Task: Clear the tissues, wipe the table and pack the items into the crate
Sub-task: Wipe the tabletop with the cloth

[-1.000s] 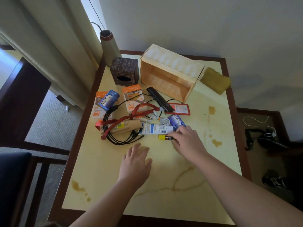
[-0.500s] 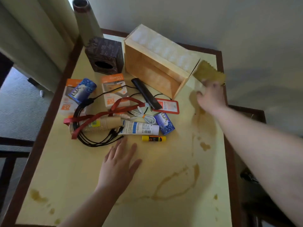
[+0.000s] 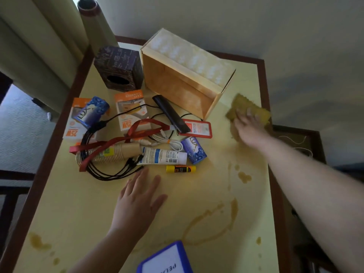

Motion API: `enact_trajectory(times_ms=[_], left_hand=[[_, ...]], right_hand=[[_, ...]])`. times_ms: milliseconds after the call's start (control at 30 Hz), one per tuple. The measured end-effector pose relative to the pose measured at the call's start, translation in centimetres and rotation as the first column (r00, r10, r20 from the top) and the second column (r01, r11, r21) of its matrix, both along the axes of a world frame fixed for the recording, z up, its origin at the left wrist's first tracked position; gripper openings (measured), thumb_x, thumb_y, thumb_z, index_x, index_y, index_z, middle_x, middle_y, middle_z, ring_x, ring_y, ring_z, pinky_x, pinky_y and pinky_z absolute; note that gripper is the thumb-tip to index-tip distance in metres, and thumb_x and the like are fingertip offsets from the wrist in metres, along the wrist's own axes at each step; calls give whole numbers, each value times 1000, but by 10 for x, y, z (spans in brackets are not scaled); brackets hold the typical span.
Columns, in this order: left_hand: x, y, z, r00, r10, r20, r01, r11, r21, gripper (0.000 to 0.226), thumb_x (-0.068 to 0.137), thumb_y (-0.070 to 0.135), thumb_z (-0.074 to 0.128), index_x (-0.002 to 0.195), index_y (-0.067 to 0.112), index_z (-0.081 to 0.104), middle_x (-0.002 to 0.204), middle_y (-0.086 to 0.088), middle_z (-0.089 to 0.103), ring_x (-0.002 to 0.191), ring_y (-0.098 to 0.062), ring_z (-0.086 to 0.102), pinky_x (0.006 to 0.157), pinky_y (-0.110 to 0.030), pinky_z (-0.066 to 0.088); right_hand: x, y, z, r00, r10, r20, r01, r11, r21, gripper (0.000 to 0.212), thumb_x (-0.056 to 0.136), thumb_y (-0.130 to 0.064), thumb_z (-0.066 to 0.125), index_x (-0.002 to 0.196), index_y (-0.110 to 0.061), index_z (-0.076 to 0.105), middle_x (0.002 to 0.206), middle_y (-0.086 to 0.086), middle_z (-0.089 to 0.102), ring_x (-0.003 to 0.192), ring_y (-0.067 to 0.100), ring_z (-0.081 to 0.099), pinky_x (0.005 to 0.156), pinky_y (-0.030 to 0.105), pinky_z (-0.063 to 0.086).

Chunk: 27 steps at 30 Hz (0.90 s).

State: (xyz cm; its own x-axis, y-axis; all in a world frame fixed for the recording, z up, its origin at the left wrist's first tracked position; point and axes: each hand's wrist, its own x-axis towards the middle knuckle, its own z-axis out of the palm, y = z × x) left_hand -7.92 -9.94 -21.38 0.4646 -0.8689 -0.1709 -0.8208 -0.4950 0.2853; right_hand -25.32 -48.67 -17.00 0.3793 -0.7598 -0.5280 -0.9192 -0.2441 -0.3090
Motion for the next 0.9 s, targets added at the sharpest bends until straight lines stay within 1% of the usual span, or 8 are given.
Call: enact_trajectory(times_ms=[133, 267, 333, 400, 433, 600, 767, 900], left_hand=[[-2, -2, 8, 997, 27, -69, -25, 999, 41, 71, 95, 74, 30, 150, 35, 52, 166, -7, 36, 150, -32, 38, 114, -51, 40], [-4, -4, 15, 994, 43, -103, -39, 998, 46, 64, 97, 70, 44, 150, 35, 51, 168, -5, 32, 149, -31, 37, 115, -50, 40], [-4, -5, 19, 989, 55, -137, -44, 996, 83, 63, 98, 65, 51, 153, 35, 47, 170, -3, 27, 151, -30, 32, 117, -48, 36], [-5, -6, 24, 987, 60, -146, -46, 994, 101, 63, 99, 64, 50, 155, 37, 43, 171, -2, 22, 151, -29, 29, 118, -46, 34], [-5, -6, 25, 988, 54, -145, -39, 994, 103, 63, 99, 64, 49, 156, 38, 41, 171, -1, 21, 151, -28, 28, 118, -46, 33], [4, -3, 38, 980, 24, -198, 10, 986, 166, 63, 101, 66, 42, 158, 42, 33, 173, 7, 11, 155, -22, 21, 121, -43, 29], [10, 36, 61, 946, 100, -309, -70, 992, 107, 60, 101, 62, 46, 157, 43, 36, 168, 13, 26, 151, -14, 32, 119, -40, 36], [19, 85, 68, 930, 174, -323, -142, 983, 121, 59, 98, 65, 46, 154, 47, 40, 165, 18, 30, 141, -16, 47, 114, -43, 44]], right_hand=[[-39, 86, -8, 998, 9, 58, -5, 998, -61, 58, 109, -47, 31, 164, -32, 23, 174, 6, 3, 159, 33, 1, 128, 54, 8], [-76, 192, -2, 994, 107, -5, -108, 994, -28, 56, 108, -53, 26, 162, -46, 14, 172, -11, -8, 160, 23, -7, 128, 51, 14], [-85, 216, 5, 990, 137, 5, -137, 989, -52, 50, 109, -50, 32, 159, -47, 29, 171, -15, 5, 160, 22, 3, 125, 49, 24], [-82, 205, 5, 991, 130, 30, -123, 978, -170, 43, 108, -42, 41, 150, -41, 49, 168, -7, 27, 154, 29, 23, 120, 48, 30], [-78, 193, 2, 992, 126, 24, -118, 969, -218, 43, 108, -40, 42, 150, -37, 50, 168, -3, 28, 153, 32, 25, 120, 49, 30], [-64, 160, -25, 952, 268, -147, -287, 949, -128, 62, 110, -45, 14, 165, -27, -11, 172, 3, -22, 159, 27, -16, 129, 47, 0], [-79, 150, -34, 992, -30, -126, -13, 943, -332, 64, 110, -38, 8, 163, -11, -13, 170, 14, -22, 157, 31, -20, 129, 47, -4], [-73, 160, -39, 995, -77, -64, 54, 951, -304, 58, 111, -26, 17, 165, -10, 0, 173, 17, -6, 159, 36, -7, 129, 52, 3]])
